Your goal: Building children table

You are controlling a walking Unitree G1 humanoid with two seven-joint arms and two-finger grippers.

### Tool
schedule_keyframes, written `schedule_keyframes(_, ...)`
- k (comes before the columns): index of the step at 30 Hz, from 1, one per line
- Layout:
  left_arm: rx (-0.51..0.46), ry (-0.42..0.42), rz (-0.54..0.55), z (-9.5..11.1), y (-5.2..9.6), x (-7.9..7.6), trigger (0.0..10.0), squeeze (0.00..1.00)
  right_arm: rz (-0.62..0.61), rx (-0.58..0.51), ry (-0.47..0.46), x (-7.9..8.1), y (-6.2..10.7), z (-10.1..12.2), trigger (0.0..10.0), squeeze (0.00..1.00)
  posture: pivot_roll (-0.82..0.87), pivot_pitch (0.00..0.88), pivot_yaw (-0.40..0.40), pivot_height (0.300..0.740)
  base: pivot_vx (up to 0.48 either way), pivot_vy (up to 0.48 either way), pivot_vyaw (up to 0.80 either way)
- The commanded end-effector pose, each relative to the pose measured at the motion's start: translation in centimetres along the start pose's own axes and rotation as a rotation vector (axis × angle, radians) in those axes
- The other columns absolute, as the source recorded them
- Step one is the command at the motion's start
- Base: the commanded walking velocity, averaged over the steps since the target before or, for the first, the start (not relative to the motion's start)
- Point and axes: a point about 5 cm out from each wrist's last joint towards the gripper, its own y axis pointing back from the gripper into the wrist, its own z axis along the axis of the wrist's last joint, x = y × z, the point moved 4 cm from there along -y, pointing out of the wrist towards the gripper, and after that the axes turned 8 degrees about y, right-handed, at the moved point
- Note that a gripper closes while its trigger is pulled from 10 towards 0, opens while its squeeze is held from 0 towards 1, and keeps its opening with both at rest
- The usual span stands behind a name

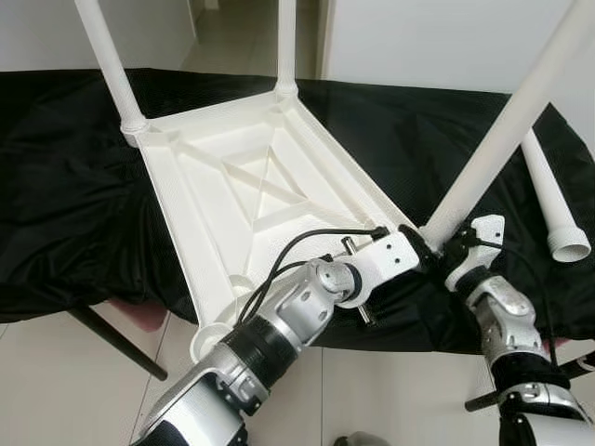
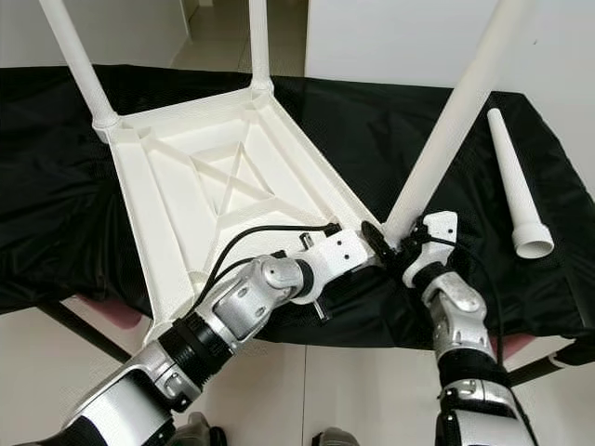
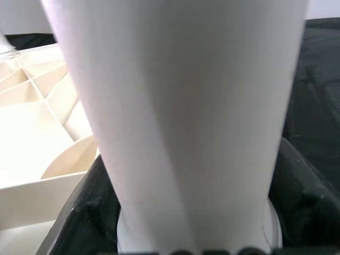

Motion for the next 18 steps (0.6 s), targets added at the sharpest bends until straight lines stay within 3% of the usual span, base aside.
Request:
schedule_keyframes(1,-0.043,-0.025,-0.023,1.5,-0.1,-0.9,10.0,0.00,-0.244,0.187,-0.092,-3.3,3.5,-4.6,0.0,0.00,-0.04,0.059,0.045,0.740,0.000,0.000,0.00)
schedule_keyframes(3,-0.043,-0.025,-0.026,1.5,-0.1,-1.0,10.0,0.00,-0.383,0.178,-0.118,-4.5,4.5,-4.7,0.0,0.00,-0.04,0.061,0.044,0.740,0.000,0.000,0.00)
schedule_keyframes(4,-0.043,-0.025,-0.026,1.5,-0.1,-1.0,10.0,0.00,-0.383,0.178,-0.118,-4.5,4.5,-4.7,0.0,0.00,-0.04,0.061,0.044,0.740,0.000,0.000,0.00)
schedule_keyframes(10,-0.044,-0.022,-0.032,1.4,-0.1,-1.3,10.0,0.00,-0.694,0.139,-0.110,-6.2,6.9,-4.1,0.0,0.00,-0.04,0.065,0.038,0.740,0.000,0.000,0.00)
schedule_keyframes(18,-0.042,-0.018,-0.028,1.3,-0.1,-1.3,10.0,0.00,-0.830,0.142,-0.056,-4.5,7.2,-3.3,0.0,0.00,-0.04,0.068,0.032,0.740,0.000,0.000,0.00)
